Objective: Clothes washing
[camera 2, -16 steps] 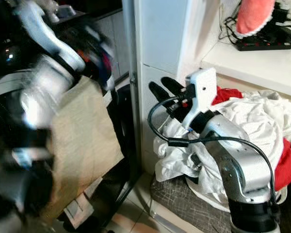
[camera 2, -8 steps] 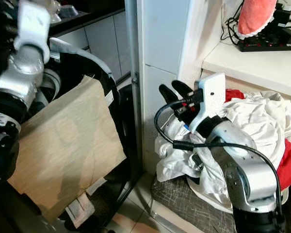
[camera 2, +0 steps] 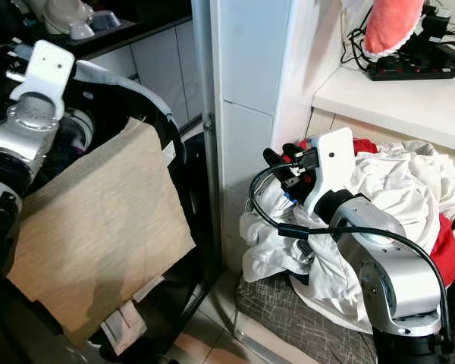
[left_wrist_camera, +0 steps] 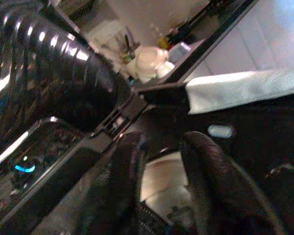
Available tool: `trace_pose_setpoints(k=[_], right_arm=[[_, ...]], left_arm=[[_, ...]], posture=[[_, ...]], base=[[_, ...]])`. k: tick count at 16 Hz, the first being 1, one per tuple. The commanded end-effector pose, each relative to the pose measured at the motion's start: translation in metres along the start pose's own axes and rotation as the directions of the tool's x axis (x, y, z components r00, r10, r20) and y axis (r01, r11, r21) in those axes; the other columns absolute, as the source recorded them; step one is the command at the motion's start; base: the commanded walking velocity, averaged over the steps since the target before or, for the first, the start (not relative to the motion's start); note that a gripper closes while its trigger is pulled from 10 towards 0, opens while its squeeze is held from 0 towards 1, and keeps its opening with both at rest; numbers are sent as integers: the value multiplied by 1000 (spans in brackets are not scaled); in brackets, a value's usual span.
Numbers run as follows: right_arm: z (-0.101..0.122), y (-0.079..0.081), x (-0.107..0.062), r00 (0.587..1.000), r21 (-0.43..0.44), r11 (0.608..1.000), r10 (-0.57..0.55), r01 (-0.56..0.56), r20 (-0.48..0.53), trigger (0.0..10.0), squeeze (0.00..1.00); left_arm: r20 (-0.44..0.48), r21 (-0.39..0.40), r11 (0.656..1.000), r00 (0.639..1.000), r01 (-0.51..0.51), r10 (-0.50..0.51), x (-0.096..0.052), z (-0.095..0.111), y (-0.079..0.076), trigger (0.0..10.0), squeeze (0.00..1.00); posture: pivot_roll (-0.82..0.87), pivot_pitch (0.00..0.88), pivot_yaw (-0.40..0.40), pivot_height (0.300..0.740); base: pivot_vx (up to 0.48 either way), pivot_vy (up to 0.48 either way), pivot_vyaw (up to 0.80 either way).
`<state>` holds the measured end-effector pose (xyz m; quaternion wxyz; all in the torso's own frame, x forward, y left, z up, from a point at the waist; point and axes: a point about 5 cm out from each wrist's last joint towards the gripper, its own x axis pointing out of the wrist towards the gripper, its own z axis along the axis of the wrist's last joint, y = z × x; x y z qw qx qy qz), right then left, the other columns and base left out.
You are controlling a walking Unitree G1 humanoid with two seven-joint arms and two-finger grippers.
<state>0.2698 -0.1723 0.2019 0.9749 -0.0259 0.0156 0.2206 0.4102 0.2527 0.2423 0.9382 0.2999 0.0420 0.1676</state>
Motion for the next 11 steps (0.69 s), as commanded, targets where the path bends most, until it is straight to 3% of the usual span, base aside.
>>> trace_pose_setpoints(k=[1, 2, 3, 4, 5, 6, 7, 8, 9, 10, 11], right_arm=[[3, -5, -1, 1000, -11, 999, -31, 31, -5, 10000, 0], [4, -7, -1, 999, -11, 999, -54, 54, -7, 10000, 0], [4, -10, -2, 997, -11, 997, -75, 75, -3, 10000, 0], [6, -14, -2, 993, -13, 993, -117, 117, 5, 10000, 0], [7, -23, -4, 980, -19, 980, -200, 200, 16, 10000, 0], [7, -36, -7, 950, -35, 949, -312, 312, 18, 10000, 0], [6, -44, -10, 920, -36, 920, -391, 391, 16, 10000, 0], [1, -61, -19, 851, -43, 851, -525, 524, -15, 10000, 1000], [-2, -67, -23, 823, -52, 824, -566, 565, -34, 10000, 1000], [-7, -79, -33, 763, -72, 766, -643, 639, -64, 10000, 1000], [-8, -81, -35, 750, -75, 753, -657, 653, -70, 10000, 1000]], left_arm=[[-13, 0, 998, 998, -66, 66, 2, 1, 14, 10000, 1000], [-13, -15, 997, 997, -75, 75, 2, -1, 15, 10000, 67], [-20, -65, 995, 997, -76, 75, 2, -2, 15, 10000, 0], [-29, -194, 979, 998, -68, 63, 2, -1, 12, 10000, 0], [29, -350, 937, 1000, 5, 5, 1, 9, 4, 10000, 0], [133, -486, 863, 987, 141, -86, -1, 24, -11, 10000, 0], [231, -527, 809, 960, 262, -161, -5, 36, -26, 10000, 0], [411, -513, 715, 867, 475, -281, -19, 55, -56, 10000, 0], [476, -489, 682, 822, 544, -314, -27, 60, -67, 10000, 0], [626, -391, 552, 653, 736, -427, -57, 68, -94, 10000, 0], [655, -358, 509, 599, 783, -461, -67, 69, -100, 10000, 0]], posture=[[-74, 0, 86, 740], [-75, 0, 84, 740], [-75, 0, 84, 740], [-75, 0, 84, 740], [-75, 0, 83, 740], [-76, 0, 83, 740], [-80, 0, 85, 740], [-82, 0, 86, 740], [-83, 0, 87, 740], [-88, 0, 88, 740], [-87, 0, 87, 740]], base=[[0, 0, 0], [0, 0, 0], [0, 0, 0], [0, 0, 0], [0, 0, 0], [0, 0, 0], [0, 0, 0], [0, 0, 0], [0, 0, 0], [0, 0, 0], [0, 0, 0]])
